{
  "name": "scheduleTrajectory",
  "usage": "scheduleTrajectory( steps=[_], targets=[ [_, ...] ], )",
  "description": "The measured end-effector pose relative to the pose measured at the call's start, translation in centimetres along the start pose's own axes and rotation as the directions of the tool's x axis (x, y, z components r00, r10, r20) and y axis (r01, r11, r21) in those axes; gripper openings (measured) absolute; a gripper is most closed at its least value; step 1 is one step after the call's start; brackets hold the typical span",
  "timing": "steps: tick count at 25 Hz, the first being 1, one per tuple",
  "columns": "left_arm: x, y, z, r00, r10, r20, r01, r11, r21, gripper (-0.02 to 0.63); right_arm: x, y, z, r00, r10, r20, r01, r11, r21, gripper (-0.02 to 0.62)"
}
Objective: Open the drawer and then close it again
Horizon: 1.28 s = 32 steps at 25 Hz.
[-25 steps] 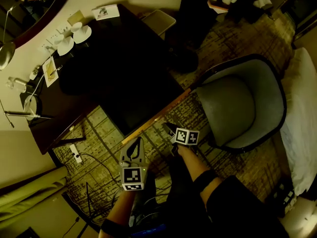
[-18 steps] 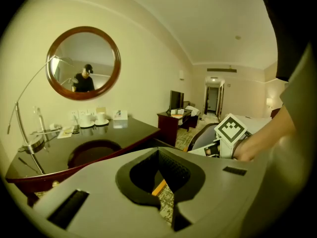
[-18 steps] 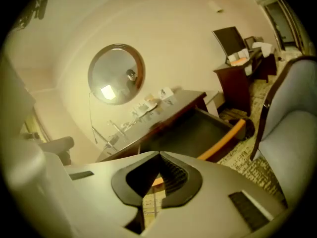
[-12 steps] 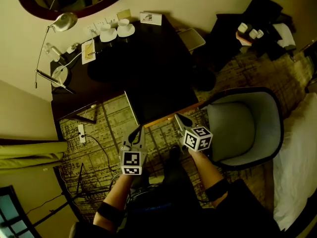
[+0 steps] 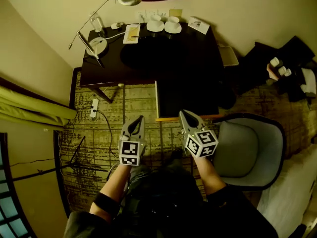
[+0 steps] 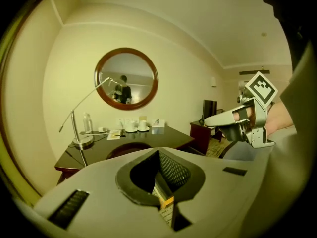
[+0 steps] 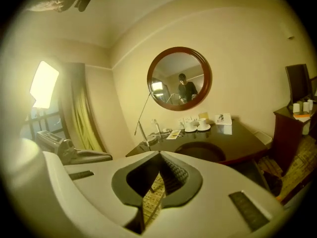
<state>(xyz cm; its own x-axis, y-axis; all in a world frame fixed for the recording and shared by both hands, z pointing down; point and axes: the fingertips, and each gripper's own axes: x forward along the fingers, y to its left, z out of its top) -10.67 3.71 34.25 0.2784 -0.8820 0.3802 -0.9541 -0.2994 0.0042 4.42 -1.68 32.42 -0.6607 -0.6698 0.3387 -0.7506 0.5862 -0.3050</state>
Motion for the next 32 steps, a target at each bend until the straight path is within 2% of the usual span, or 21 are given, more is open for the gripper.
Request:
scheduleTrajectory(
  steps=[6,16,21,24,26,32],
  targets=[
    [-2.6,4.0,-1.3,0.997,0.075,-0.006,-0.075,0.997,-0.033,0.002,2.4,4.8,0.0,0.996,0.087,-0.032,-0.088,0.995,-0.041,0.000],
    [-4.9,8.5,-2.9,0.996,0.085,0.001,-0.084,0.994,-0.066,0.002,5.6,10.2,-0.8,0.993,0.103,-0.052,-0.107,0.992,-0.070,0.000],
    [-5.1,10.9,-3.5,0.998,0.059,0.001,-0.059,0.997,-0.045,0.003,7.5,13.1,-1.9,0.993,0.101,-0.055,-0.105,0.992,-0.072,0.000],
    [-5.2,12.4,-4.1,0.999,0.046,-0.008,-0.046,0.999,0.009,0.003,8.6,15.3,-2.8,0.994,0.094,-0.058,-0.099,0.990,-0.102,0.000],
    [-4.9,13.3,-4.7,0.999,0.038,-0.023,-0.037,0.998,0.044,0.003,9.4,16.5,-3.3,0.993,0.094,-0.076,-0.104,0.986,-0.132,0.001],
    [-4.0,14.4,-5.3,0.998,0.046,-0.052,-0.041,0.996,0.082,0.005,10.8,17.9,-4.4,0.981,0.131,-0.144,-0.155,0.973,-0.169,0.000]
  ],
)
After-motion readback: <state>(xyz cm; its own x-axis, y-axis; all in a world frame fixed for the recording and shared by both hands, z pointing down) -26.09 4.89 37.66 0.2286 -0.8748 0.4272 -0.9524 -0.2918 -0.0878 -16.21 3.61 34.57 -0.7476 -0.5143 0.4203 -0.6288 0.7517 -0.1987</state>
